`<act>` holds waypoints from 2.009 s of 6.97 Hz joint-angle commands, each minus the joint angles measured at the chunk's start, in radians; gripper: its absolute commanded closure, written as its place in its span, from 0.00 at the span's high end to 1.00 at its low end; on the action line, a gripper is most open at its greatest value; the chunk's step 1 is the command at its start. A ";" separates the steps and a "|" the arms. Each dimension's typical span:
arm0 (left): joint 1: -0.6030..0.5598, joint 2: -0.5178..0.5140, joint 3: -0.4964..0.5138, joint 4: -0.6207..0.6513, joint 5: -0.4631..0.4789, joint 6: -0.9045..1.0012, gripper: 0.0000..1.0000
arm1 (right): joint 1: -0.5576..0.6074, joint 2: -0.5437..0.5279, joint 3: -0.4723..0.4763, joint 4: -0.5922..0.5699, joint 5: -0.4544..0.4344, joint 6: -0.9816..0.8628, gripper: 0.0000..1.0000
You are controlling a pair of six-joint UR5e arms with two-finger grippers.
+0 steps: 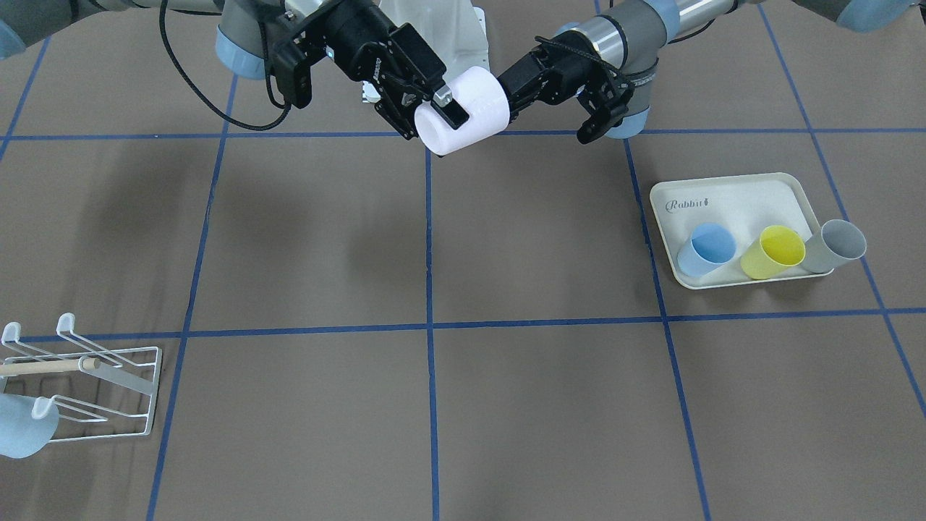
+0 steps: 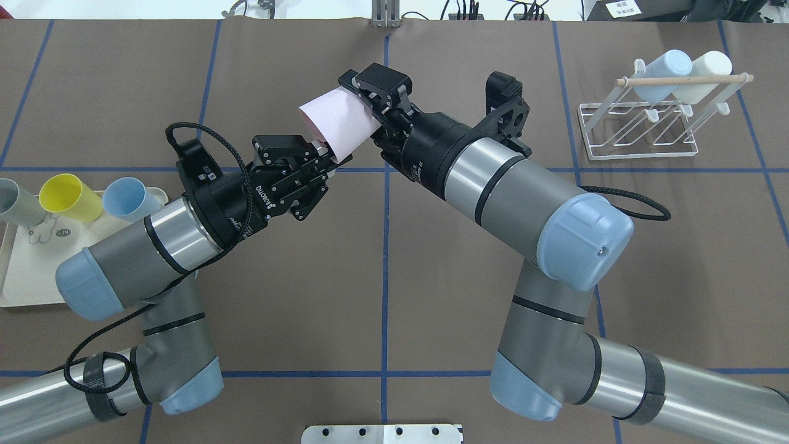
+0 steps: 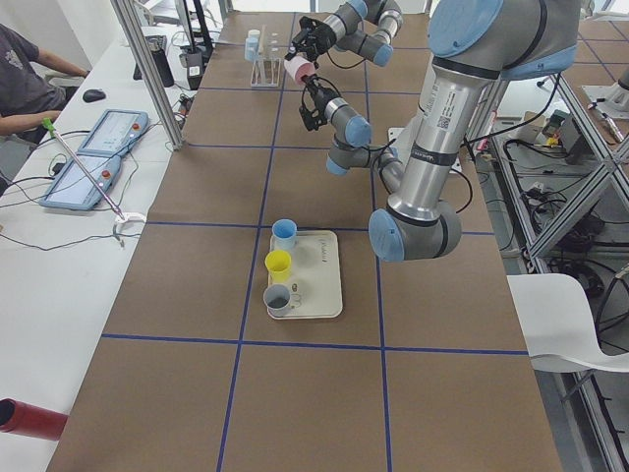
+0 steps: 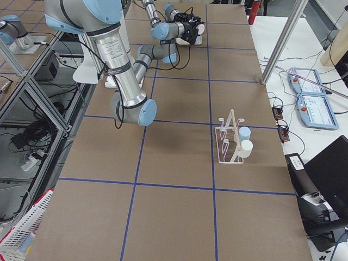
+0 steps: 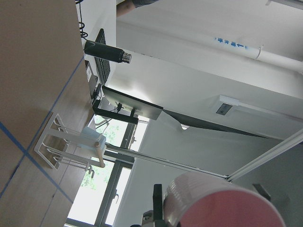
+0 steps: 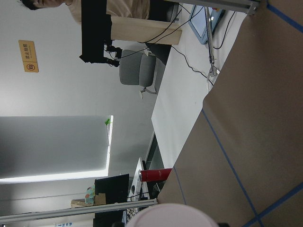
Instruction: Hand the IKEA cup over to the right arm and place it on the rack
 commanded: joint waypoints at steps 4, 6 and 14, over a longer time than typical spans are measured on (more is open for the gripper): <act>-0.002 0.011 -0.003 -0.004 -0.004 0.045 1.00 | 0.014 -0.004 0.012 0.009 0.001 -0.010 0.00; -0.012 0.011 -0.010 -0.004 -0.013 0.045 1.00 | 0.070 -0.023 0.009 0.005 -0.002 -0.038 0.00; -0.262 0.098 -0.269 0.804 -0.234 0.570 1.00 | 0.362 -0.044 0.002 -0.577 -0.013 -0.577 0.00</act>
